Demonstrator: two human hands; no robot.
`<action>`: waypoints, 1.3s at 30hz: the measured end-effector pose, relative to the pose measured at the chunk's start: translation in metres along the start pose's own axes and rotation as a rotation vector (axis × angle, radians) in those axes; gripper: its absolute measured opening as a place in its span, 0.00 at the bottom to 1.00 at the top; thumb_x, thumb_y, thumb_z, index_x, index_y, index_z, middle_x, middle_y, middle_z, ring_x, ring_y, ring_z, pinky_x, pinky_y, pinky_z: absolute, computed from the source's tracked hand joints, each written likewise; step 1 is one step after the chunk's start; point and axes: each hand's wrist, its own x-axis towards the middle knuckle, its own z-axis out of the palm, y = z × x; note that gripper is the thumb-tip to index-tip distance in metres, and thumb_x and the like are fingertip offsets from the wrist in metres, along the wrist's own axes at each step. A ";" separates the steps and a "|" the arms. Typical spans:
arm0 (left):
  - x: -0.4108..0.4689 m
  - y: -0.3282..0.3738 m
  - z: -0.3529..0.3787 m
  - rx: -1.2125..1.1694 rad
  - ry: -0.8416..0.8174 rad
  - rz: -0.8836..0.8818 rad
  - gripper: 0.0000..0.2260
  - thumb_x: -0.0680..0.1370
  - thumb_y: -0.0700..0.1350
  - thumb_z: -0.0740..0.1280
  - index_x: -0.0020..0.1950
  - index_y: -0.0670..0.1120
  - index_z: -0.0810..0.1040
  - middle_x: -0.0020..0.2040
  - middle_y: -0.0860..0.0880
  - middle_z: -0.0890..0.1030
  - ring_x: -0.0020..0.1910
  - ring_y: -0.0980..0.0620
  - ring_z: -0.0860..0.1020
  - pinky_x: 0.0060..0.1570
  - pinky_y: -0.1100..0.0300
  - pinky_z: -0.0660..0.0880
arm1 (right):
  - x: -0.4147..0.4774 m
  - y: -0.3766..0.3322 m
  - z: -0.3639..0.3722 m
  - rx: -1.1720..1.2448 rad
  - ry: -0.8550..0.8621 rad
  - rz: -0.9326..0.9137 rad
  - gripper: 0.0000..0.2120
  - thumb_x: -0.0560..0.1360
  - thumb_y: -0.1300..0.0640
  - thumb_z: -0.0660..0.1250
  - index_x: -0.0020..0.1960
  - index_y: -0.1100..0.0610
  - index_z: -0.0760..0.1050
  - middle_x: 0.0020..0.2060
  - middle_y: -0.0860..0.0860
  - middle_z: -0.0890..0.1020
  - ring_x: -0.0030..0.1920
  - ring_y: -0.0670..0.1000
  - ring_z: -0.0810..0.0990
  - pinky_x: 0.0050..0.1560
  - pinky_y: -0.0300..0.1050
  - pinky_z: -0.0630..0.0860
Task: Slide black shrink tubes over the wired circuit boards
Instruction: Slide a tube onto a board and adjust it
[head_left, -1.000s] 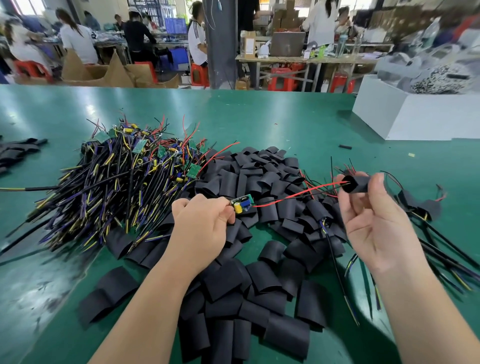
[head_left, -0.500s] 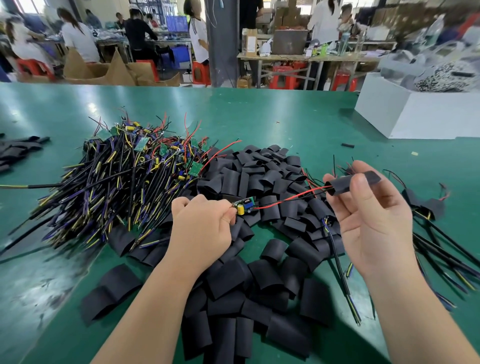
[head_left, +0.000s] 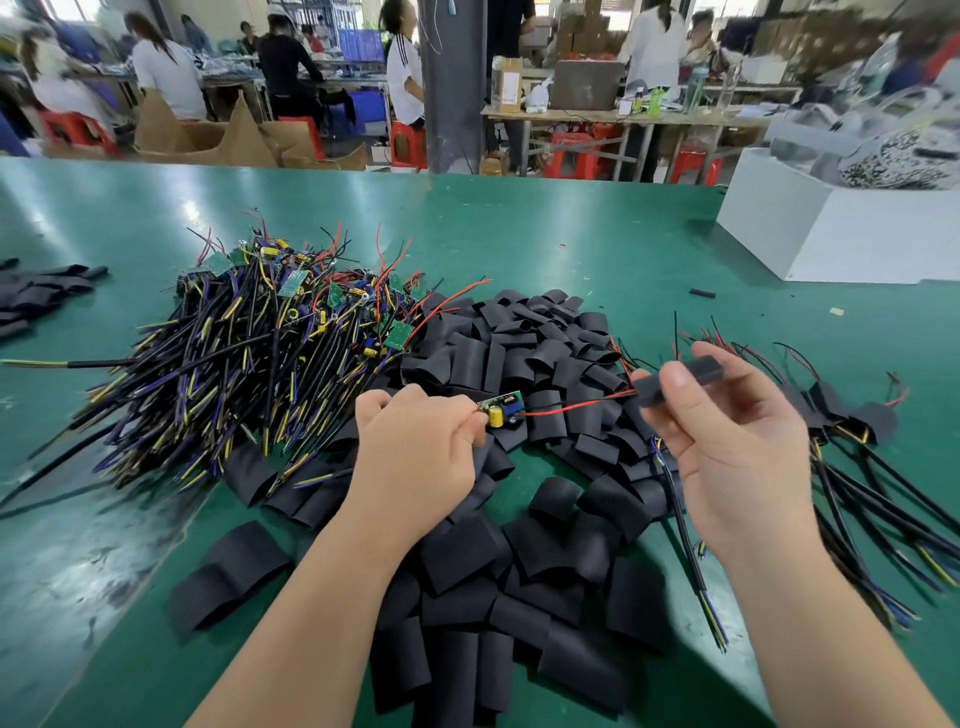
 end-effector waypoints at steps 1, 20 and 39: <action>-0.001 0.003 0.000 -0.072 -0.019 -0.002 0.13 0.76 0.46 0.59 0.33 0.51 0.75 0.25 0.56 0.64 0.34 0.50 0.70 0.45 0.54 0.57 | -0.001 0.003 0.003 0.030 -0.016 0.025 0.26 0.60 0.56 0.75 0.57 0.58 0.75 0.39 0.53 0.77 0.47 0.56 0.84 0.45 0.43 0.80; -0.007 0.014 -0.002 -0.763 -0.363 0.014 0.13 0.77 0.48 0.59 0.33 0.54 0.74 0.24 0.52 0.66 0.24 0.55 0.63 0.30 0.61 0.62 | -0.013 0.012 0.006 -0.150 -0.449 0.049 0.15 0.59 0.56 0.78 0.45 0.49 0.83 0.43 0.53 0.86 0.42 0.51 0.84 0.41 0.40 0.80; -0.006 0.025 -0.002 -0.565 0.021 0.033 0.04 0.72 0.51 0.68 0.41 0.59 0.74 0.37 0.61 0.83 0.42 0.62 0.79 0.57 0.59 0.60 | -0.019 0.028 0.017 0.062 -0.174 0.452 0.12 0.61 0.57 0.74 0.43 0.58 0.78 0.38 0.54 0.85 0.34 0.47 0.84 0.35 0.36 0.79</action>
